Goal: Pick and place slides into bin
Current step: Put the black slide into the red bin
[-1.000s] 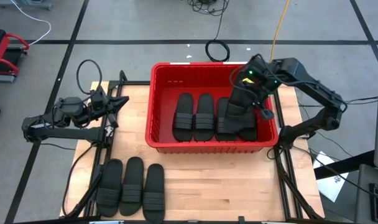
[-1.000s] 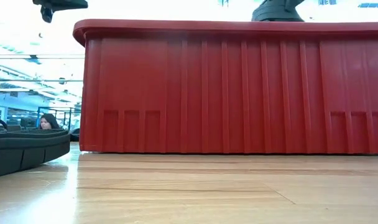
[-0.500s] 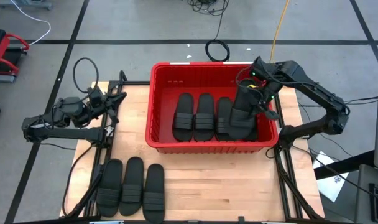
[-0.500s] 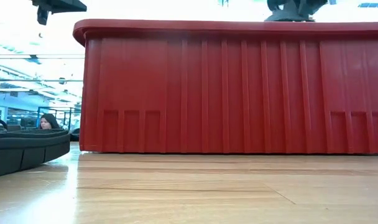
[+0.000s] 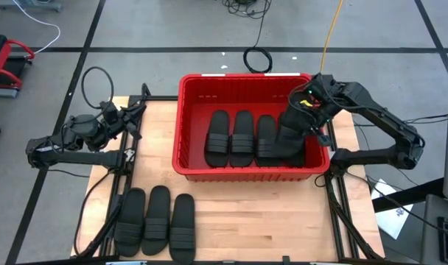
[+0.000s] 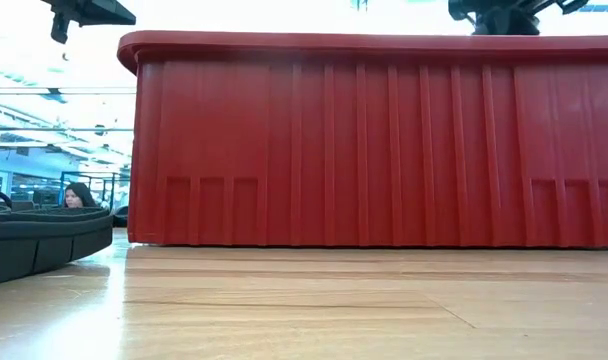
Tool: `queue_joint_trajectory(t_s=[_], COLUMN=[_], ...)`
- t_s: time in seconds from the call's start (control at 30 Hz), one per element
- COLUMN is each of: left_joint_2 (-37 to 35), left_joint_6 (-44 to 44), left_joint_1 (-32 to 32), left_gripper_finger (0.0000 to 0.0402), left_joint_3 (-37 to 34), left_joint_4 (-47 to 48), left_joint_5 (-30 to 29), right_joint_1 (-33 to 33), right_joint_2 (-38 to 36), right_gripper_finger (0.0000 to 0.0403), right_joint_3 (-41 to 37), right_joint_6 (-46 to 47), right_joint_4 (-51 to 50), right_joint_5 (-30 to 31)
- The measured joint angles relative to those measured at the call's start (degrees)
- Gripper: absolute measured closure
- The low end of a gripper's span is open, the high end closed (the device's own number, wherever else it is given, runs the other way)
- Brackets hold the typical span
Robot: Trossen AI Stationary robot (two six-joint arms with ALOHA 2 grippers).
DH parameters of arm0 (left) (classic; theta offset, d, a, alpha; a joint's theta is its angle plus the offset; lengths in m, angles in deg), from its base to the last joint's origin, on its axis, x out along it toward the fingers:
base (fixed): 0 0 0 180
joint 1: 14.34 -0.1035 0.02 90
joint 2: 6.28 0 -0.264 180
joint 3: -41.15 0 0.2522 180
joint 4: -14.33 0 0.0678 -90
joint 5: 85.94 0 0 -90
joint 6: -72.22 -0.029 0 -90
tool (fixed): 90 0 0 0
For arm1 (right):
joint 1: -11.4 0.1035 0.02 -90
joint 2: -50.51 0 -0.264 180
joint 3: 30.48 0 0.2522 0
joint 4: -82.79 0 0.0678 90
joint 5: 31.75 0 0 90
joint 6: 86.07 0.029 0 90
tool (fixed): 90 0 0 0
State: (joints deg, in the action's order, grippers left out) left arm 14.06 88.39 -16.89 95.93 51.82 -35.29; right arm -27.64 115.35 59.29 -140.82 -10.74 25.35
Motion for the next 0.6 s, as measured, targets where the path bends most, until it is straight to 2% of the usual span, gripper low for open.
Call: queue_joint_trajectory(t_s=[0.1, 0.27, 0.6], left_joint_2=[0.0, 0.0, 0.0], left_joint_6=[0.8, 0.9, 0.8], left_joint_1=[0.0, 0.0, 0.0], left_gripper_finger=[0.0387, 0.0387, 0.0387], left_joint_3=[0.0, 0.0, 0.0], left_joint_4=[0.0, 0.0, 0.0], left_joint_5=[0.0, 0.1, 0.3], right_joint_1=[0.0, 0.1, -2.3], right_joint_2=[1.5, 5.5, 13.8], right_gripper_finger=[0.0401, 0.0401, 0.04], right_joint_3=[0.0, 0.0, 0.0], right_joint_6=[-0.9, -3.8, -5.9], right_joint_4=[1.4, 1.2, 1.5], right_joint_5=[-0.7, -5.3, -4.3])
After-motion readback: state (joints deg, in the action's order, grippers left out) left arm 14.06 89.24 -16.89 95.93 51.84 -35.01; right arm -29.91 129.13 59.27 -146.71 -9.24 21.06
